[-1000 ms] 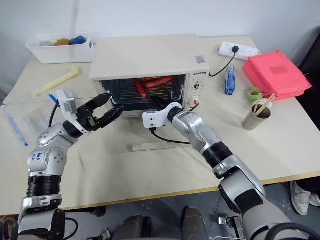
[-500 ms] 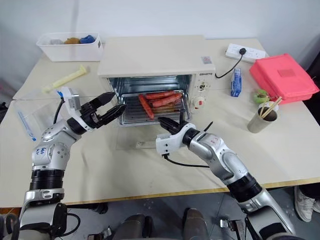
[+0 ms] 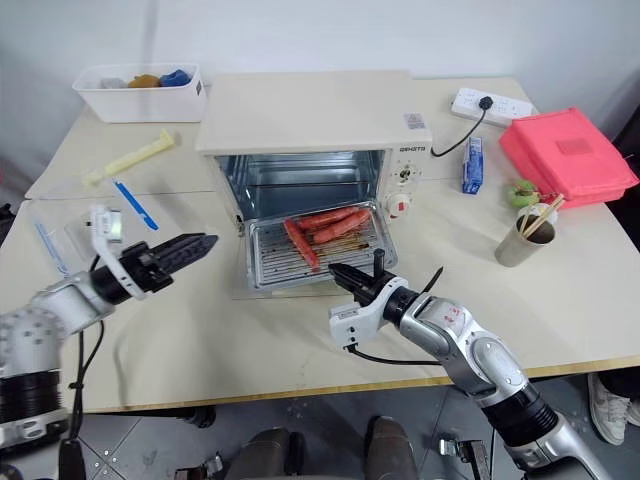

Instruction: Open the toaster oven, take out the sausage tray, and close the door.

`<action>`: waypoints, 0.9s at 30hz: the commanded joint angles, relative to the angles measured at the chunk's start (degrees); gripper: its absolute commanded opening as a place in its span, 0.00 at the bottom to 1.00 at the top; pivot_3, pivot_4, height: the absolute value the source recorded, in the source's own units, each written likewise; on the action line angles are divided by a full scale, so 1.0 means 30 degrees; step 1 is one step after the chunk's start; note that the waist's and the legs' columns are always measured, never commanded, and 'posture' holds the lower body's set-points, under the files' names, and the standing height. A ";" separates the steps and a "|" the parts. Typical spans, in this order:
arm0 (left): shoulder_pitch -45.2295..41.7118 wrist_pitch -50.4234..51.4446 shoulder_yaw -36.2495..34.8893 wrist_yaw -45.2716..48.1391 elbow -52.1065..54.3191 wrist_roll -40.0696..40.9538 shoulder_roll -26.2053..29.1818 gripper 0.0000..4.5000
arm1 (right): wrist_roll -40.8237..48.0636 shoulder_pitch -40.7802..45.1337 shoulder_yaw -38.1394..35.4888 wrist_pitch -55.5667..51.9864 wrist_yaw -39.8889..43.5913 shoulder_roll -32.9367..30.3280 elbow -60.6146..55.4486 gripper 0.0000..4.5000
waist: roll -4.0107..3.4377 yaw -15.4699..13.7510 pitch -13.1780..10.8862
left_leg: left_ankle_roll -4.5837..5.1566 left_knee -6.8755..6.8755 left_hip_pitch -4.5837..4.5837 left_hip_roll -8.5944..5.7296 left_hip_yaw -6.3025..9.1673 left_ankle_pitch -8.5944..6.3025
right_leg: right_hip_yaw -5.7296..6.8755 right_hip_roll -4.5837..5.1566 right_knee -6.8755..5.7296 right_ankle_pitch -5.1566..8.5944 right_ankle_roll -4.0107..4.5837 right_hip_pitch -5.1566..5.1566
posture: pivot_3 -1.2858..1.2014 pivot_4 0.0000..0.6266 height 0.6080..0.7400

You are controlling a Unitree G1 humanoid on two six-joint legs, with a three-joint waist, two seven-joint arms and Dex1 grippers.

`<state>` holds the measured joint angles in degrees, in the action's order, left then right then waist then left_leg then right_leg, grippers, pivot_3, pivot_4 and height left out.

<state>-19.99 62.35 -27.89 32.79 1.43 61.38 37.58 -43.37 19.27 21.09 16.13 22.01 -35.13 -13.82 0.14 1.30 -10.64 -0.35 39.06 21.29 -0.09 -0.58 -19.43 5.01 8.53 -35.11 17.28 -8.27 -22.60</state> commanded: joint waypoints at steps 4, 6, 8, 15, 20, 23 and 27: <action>0.0190 0.4723 -0.1453 -0.3490 0.0986 0.4965 0.0364 1.00 | 0.0657 0.0793 -0.0643 0.1696 -0.0405 0.0014 -0.0476 0.01 | 0.0004 -0.0029 -0.0002 | -0.0003 0.0001 -0.0013 -0.0014 0.0015 -0.0001 | -0.0007 0.0000 0.0004 0.0000 0.0000 0.0018 | 0.52 0.24 1.00; 0.0358 0.5368 -0.1281 -0.4822 0.1103 0.6488 -0.0079 1.00 | 0.0877 0.1364 -0.0534 0.2223 -0.0433 0.0209 -0.0122 0.01 | 0.0005 0.0058 -0.0002 | -0.0004 -0.0002 -0.0023 -0.0013 0.0012 -0.0002 | -0.0012 -0.0001 -0.0002 0.0000 0.0000 0.0017 | 0.52 0.24 1.00; 0.0640 0.5698 -0.0974 -0.5863 0.1322 0.7544 -0.0275 1.00 | 0.0980 0.1802 -0.0525 0.2556 -0.0491 0.0381 0.0137 0.01 | 0.0005 0.0076 -0.0002 | -0.0006 -0.0002 -0.0027 -0.0011 0.0012 -0.0001 | -0.0016 -0.0001 -0.0001 0.0000 0.0000 0.0018 | 0.52 0.24 1.00; 0.1813 0.3997 -0.0075 -0.9591 0.1746 1.1936 -0.1174 0.91 | 0.1699 0.2636 -0.0139 0.3668 0.0170 0.0607 0.0907 0.00 | 0.0006 0.0069 -0.0002 | -0.0016 -0.0012 -0.0040 -0.0008 0.0009 -0.0005 | -0.0026 -0.0005 -0.0003 0.0000 0.0001 0.0017 | 0.52 0.24 1.00; 0.2331 0.2100 0.1082 -1.1604 0.2002 1.5078 -0.1030 0.61 | 0.1900 0.2884 -0.0134 0.4258 0.0355 0.0564 0.1245 0.00 | 0.0006 0.0054 -0.0001 | -0.0015 0.0002 -0.0041 -0.0017 0.0001 -0.0005 | -0.0050 -0.0003 0.0000 0.0000 0.0001 0.0021 | 0.52 0.24 1.00; 0.2880 0.0673 0.1960 -1.3313 0.2212 1.6911 -0.1161 0.38 | 0.2251 0.3012 -0.0032 0.4620 0.0536 0.0557 0.1450 0.00 | 0.0006 0.0060 -0.0001 | -0.0015 0.0000 -0.0045 -0.0013 -0.0002 -0.0004 | -0.0057 -0.0005 0.0000 0.0000 0.0001 0.0019 | 0.52 0.24 1.00; 0.3866 -0.0087 0.2570 -1.4097 0.2884 1.7208 -0.1175 0.12 | 0.2683 0.2947 -0.0140 0.4706 0.0810 0.0463 0.1528 0.00 | 0.0006 0.0062 0.0000 | -0.0016 -0.0002 -0.0048 -0.0015 -0.0010 -0.0005 | -0.0060 -0.0007 0.0005 0.0001 0.0002 0.0020 | 0.52 0.24 1.00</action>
<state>-9.16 63.21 -20.49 -8.81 7.52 110.93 33.86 -36.93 27.85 21.88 29.43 24.58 -33.60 -8.18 0.16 1.48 -10.64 -0.40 39.04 21.15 -0.14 -0.61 -19.44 4.83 8.51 -35.08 17.29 -8.27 -22.54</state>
